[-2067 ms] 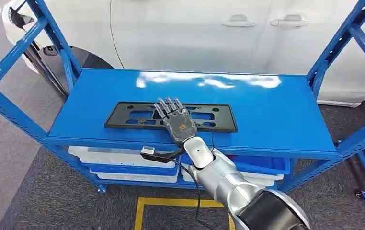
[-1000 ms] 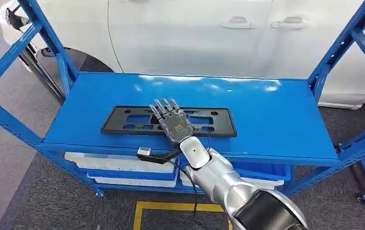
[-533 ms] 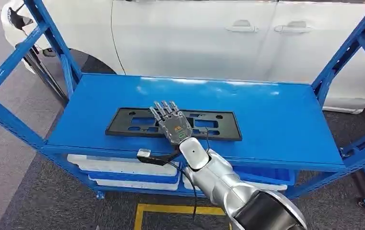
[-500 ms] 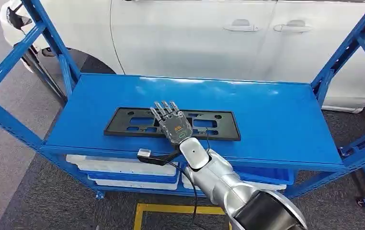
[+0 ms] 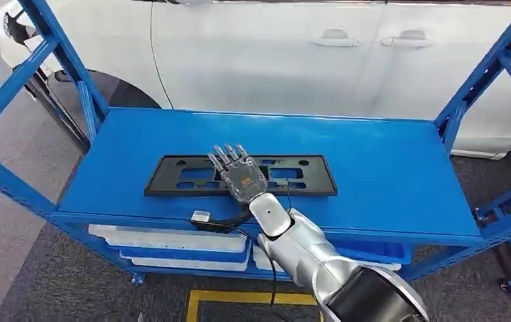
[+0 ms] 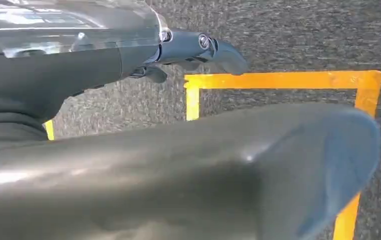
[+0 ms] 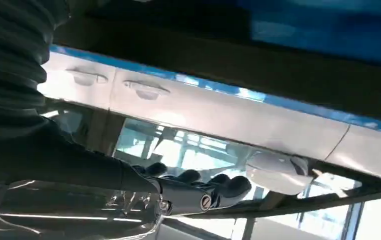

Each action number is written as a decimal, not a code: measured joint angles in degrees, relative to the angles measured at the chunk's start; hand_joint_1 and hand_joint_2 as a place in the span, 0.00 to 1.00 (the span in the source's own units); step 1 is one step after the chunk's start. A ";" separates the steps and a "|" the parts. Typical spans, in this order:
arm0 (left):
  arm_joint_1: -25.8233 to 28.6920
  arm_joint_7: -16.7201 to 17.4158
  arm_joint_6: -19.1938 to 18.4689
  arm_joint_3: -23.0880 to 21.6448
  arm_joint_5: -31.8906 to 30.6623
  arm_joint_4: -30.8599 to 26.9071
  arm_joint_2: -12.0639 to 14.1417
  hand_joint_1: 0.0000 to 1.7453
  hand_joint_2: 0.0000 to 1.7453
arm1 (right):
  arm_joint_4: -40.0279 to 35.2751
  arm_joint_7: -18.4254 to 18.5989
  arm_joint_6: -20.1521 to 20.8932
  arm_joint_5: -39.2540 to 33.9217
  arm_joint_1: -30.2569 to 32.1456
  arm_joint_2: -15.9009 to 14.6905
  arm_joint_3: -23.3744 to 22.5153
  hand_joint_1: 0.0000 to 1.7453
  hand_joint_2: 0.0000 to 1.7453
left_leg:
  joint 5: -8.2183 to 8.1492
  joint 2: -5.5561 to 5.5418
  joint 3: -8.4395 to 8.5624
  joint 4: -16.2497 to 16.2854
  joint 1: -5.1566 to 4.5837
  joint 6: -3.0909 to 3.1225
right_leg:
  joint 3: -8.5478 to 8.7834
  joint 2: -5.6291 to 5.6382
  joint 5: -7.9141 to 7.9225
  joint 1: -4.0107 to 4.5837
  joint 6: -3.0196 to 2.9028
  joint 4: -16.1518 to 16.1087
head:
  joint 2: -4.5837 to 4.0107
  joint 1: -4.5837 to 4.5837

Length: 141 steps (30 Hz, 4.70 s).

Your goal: Take the parts from the cabinet and place them on the table.

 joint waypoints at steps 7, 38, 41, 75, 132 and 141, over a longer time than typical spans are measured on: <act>0.01 0.00 0.22 0.00 0.15 0.00 -0.09 0.00 0.00 | 0.00 -0.39 2.08 -0.04 0.10 0.07 0.37 1.00 1.00 | -0.25 0.01 0.38 -0.33 -0.08 2.10 | -8.83 -0.15 -8.32 -0.31 1.46 17.69 | 0.00 0.00; -0.06 -4.55 -0.83 0.13 -0.09 0.00 -0.22 0.00 0.00 | -0.20 0.15 4.74 -0.59 -0.31 0.13 0.63 0.86 1.00 | 0.00 0.13 0.58 -0.62 0.16 1.92 | -8.85 -0.13 -8.60 -0.34 1.42 18.45 | 0.00 0.00; 0.00 -6.16 -0.35 0.15 0.24 0.00 -0.22 0.00 0.00 | -0.20 0.33 4.24 -0.79 -0.30 -0.11 0.63 0.86 1.00 | -0.13 -0.10 0.92 -0.60 0.10 1.81 | -6.76 -0.13 -3.12 -0.32 0.94 12.33 | 0.00 0.00; 1.63 -16.28 -1.79 8.48 5.33 0.00 0.04 0.00 0.00 | -64.67 -37.57 15.30 -87.93 15.52 -9.79 -15.52 0.86 1.00 | -1.16 -0.45 0.81 0.28 -0.66 1.29 | -2.05 -0.34 1.07 0.34 0.12 0.50 | 0.00 0.00; 2.69 -12.70 -0.35 9.68 1.79 0.04 1.90 0.00 0.00 | -97.20 -43.25 41.51 -99.95 37.60 -20.39 -6.27 0.86 1.00 | 0.43 0.75 0.91 -1.82 -0.71 2.24 | -9.57 -0.42 -5.48 -0.79 1.92 19.34 | 0.00 -0.07; 2.29 -12.31 -0.48 9.62 1.46 0.09 1.73 0.00 0.00 | -97.22 -43.14 41.35 -101.04 35.40 -21.29 -5.40 0.86 1.00 | 3.22 0.57 -3.21 0.57 -0.32 -0.48 | 3.60 -0.50 -3.22 -0.62 -1.04 0.34 | 0.00 -0.13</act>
